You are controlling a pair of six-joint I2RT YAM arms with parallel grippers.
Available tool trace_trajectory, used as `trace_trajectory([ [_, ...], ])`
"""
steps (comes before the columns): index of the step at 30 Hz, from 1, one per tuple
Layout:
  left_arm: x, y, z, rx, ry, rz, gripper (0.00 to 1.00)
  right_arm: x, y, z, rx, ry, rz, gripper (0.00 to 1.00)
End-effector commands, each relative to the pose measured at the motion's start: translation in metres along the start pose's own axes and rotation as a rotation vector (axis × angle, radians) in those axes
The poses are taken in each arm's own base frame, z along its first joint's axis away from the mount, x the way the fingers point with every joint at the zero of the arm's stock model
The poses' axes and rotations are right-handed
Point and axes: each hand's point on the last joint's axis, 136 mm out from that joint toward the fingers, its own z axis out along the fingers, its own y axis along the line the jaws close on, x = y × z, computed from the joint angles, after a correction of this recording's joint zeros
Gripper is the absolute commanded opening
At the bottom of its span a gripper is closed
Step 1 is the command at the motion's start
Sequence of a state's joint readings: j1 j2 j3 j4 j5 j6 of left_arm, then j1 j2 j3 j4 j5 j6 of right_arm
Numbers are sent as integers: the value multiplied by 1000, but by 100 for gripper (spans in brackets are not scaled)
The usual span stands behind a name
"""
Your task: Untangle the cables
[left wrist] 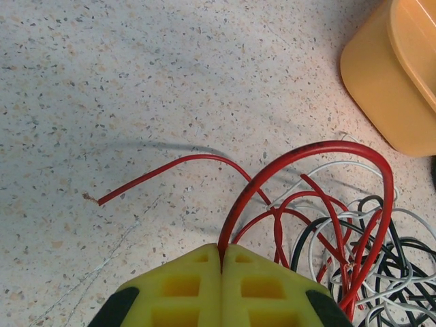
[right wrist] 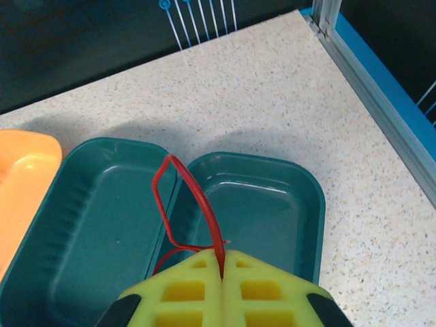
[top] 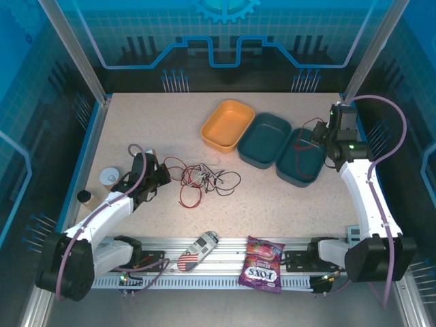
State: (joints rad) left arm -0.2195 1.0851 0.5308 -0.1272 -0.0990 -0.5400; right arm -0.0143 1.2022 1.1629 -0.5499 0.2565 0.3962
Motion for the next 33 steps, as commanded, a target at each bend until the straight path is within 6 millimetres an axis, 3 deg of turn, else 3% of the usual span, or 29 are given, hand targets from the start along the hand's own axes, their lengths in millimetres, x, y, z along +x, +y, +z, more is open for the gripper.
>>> trace_trajectory([
  [1, -8, -8, -6, 30, -12, 19, 0, 9, -13, 8, 46, 34, 70, 0],
  [10, -5, -8, -4, 34, 3, 25, 0, 61, -31, 31, 89, 159, 92, 0],
  [17, -4, -7, -2, 33, 5, 20, 0, 68, -33, 50, 35, 201, 47, 0],
  [33, -7, -14, -4, 58, 2, 1, 0, 101, -29, 124, 9, 429, -35, 0],
])
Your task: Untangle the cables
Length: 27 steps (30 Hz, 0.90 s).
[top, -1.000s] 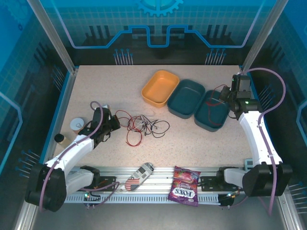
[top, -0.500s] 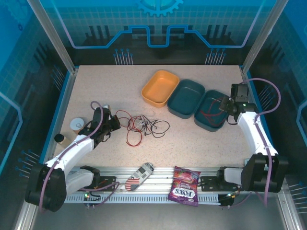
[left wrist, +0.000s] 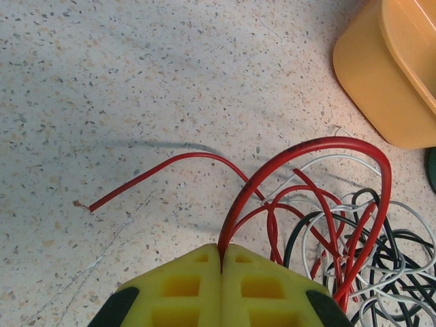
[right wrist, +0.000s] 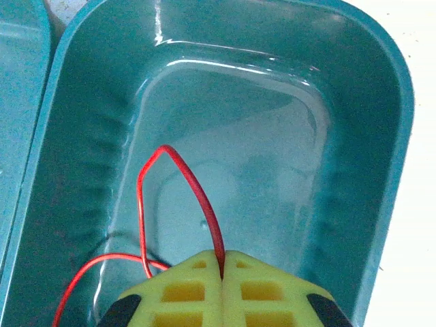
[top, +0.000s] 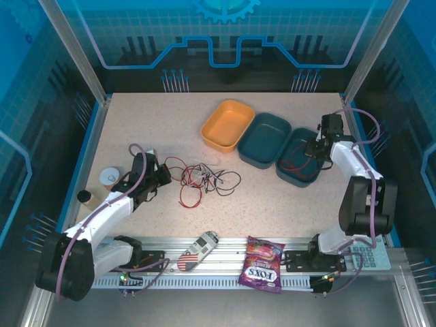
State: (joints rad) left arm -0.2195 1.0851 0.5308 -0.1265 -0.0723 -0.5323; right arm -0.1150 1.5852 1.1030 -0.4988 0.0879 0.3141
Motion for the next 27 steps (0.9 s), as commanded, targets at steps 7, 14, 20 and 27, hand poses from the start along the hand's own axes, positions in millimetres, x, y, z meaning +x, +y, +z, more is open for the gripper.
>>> trace_trajectory([
  [7, -10, -11, -6, 47, -16, -16, 0, 1, -7, 33, 37, 90, -7, 0],
  [14, -10, -14, -9, 61, -17, -17, 0, -1, -15, 27, 88, 94, -11, 20],
  [20, -12, -14, -12, 55, -15, 1, 0, -5, -14, 2, 105, 44, -13, 39],
  [27, -12, -16, -13, 63, -14, 5, 0, -9, -8, -36, 101, -25, -20, 46],
])
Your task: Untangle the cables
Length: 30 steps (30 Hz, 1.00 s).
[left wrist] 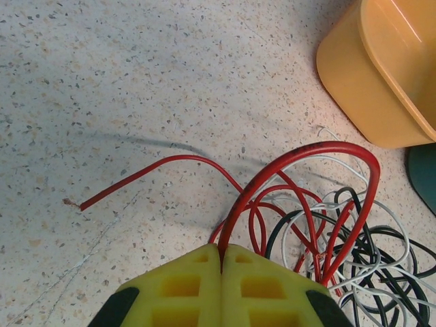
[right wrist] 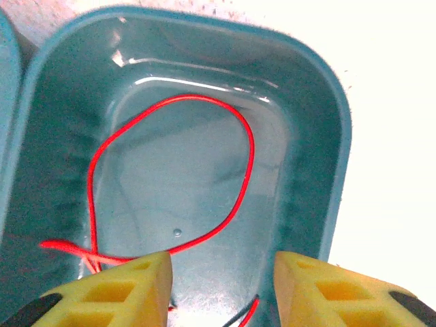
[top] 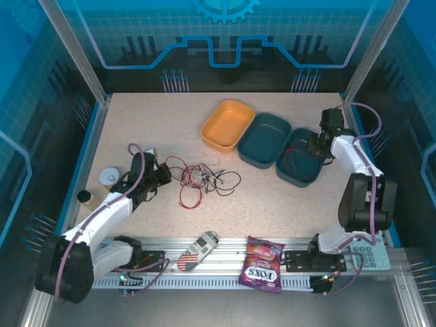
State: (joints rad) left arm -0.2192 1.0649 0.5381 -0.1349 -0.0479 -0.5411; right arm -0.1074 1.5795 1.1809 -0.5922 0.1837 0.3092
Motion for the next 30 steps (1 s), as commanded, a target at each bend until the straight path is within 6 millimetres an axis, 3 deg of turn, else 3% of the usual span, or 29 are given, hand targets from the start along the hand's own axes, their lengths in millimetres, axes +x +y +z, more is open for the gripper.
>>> trace_trajectory([
  [1, -9, -10, -8, 34, -10, 14, 0, 3, 3, -25, 2, -24, -13, 47],
  [4, -9, -9, -7, 33, -10, 14, 0, 0, 12, -45, -23, -70, -30, 51],
  [8, -8, -10, -7, 38, -8, 16, 0, 1, 37, -74, -110, -153, -78, 55],
  [14, -9, -14, -7, 58, -10, 20, 0, 18, 109, -122, -351, -254, -197, 56],
  [24, -18, -40, -18, 186, -44, 84, 0, 92, 249, -172, -762, -280, -471, 51],
  [30, -29, -65, -42, 314, -111, 162, 0, 138, 315, -173, -925, -216, -608, 52],
])
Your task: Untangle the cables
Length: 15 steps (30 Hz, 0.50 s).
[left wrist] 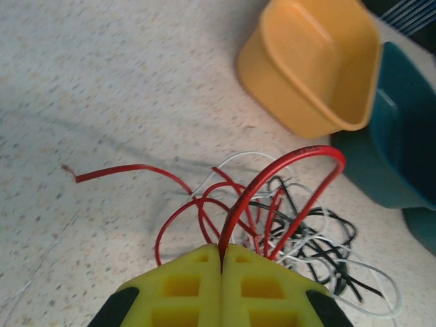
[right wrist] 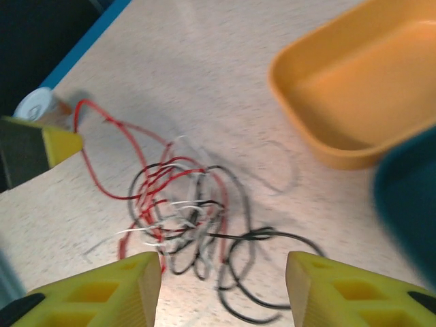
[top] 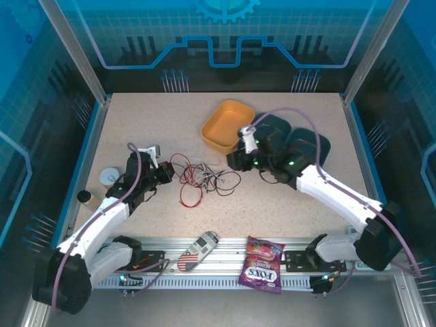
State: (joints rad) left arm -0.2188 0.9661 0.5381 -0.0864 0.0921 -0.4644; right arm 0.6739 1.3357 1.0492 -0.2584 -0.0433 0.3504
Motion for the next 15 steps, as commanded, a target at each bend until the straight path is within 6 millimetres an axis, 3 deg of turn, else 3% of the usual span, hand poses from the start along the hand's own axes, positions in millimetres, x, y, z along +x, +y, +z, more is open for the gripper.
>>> trace_trajectory([
  [1, -23, -32, -15, 137, -75, 87, 0, -9, 35, 24, -130, -23, -42, 53],
  [8, -27, -50, -24, 217, -86, 132, 0, -11, 73, 71, -304, 29, -37, 50],
  [15, -26, -58, -27, 253, -72, 152, 0, -12, 80, 97, -339, 43, -41, 53],
])
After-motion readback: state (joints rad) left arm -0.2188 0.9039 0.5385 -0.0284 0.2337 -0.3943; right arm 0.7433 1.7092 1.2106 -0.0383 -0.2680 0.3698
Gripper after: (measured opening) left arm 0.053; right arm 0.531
